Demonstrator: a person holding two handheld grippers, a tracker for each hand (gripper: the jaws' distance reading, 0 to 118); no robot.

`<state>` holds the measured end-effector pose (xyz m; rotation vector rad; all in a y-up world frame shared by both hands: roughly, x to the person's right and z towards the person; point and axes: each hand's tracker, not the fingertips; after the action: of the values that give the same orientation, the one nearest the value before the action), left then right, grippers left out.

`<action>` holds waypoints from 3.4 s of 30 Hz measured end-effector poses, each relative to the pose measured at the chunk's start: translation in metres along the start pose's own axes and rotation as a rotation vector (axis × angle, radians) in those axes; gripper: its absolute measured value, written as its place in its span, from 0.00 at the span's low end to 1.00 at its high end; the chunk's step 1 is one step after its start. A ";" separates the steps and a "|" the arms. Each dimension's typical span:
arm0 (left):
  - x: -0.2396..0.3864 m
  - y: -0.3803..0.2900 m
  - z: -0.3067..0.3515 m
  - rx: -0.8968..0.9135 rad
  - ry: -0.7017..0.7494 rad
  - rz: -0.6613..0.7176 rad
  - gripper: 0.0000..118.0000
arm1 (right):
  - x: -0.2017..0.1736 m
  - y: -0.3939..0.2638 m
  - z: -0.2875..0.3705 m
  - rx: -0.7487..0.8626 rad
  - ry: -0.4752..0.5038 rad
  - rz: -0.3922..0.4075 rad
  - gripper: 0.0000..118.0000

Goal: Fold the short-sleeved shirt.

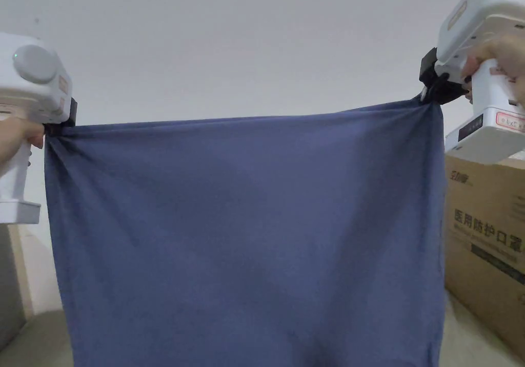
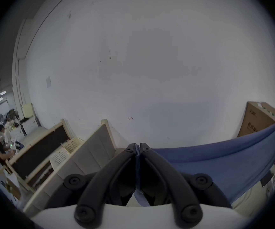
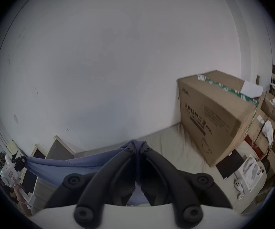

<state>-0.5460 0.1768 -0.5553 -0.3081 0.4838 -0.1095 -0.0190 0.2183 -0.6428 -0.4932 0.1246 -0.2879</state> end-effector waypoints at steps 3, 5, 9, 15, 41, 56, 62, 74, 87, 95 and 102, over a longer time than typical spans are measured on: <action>0.000 0.004 0.001 0.041 0.037 -0.008 0.01 | -0.015 -0.001 0.003 0.034 -0.017 0.098 0.02; -0.001 -0.001 -0.002 0.038 0.033 0.000 0.01 | -0.017 -0.010 -0.002 0.027 -0.016 0.104 0.02; 0.002 -0.039 -0.026 -0.024 -0.007 0.034 0.01 | -0.003 -0.047 -0.037 -0.062 -0.036 0.093 0.02; 0.034 -0.164 -0.092 -0.181 -0.020 -0.026 0.01 | 0.036 -0.140 -0.130 -0.273 -0.078 0.072 0.02; 0.012 -0.462 -0.038 -0.518 -0.143 0.024 0.01 | 0.165 -0.414 -0.169 -0.643 -0.042 0.002 0.02; -0.070 -0.591 0.223 -0.544 -0.133 -0.017 0.01 | 0.208 -0.607 0.082 -0.732 -0.018 -0.019 0.02; -0.087 -0.614 0.253 -0.551 -0.126 -0.039 0.01 | 0.215 -0.644 0.131 -0.713 -0.023 -0.014 0.02; -0.106 -0.607 0.299 -0.491 -0.211 0.173 0.88 | 0.198 -0.636 0.178 -0.453 -0.047 0.141 0.79; -0.097 -0.653 0.317 -0.565 -0.203 0.184 0.32 | 0.188 -0.699 0.184 -0.525 -0.026 0.161 0.00; -0.099 -0.670 0.282 -0.611 -0.165 0.153 0.87 | 0.183 -0.698 0.176 -0.554 -0.007 0.173 0.00; -0.084 -0.683 0.267 -0.685 -0.193 0.142 0.06 | 0.185 -0.704 0.173 -0.588 -0.027 0.167 0.00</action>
<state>-0.5145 -0.3847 -0.0778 -0.9437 0.3368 0.2306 0.0187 -0.3526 -0.1606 -1.0636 0.2251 -0.0745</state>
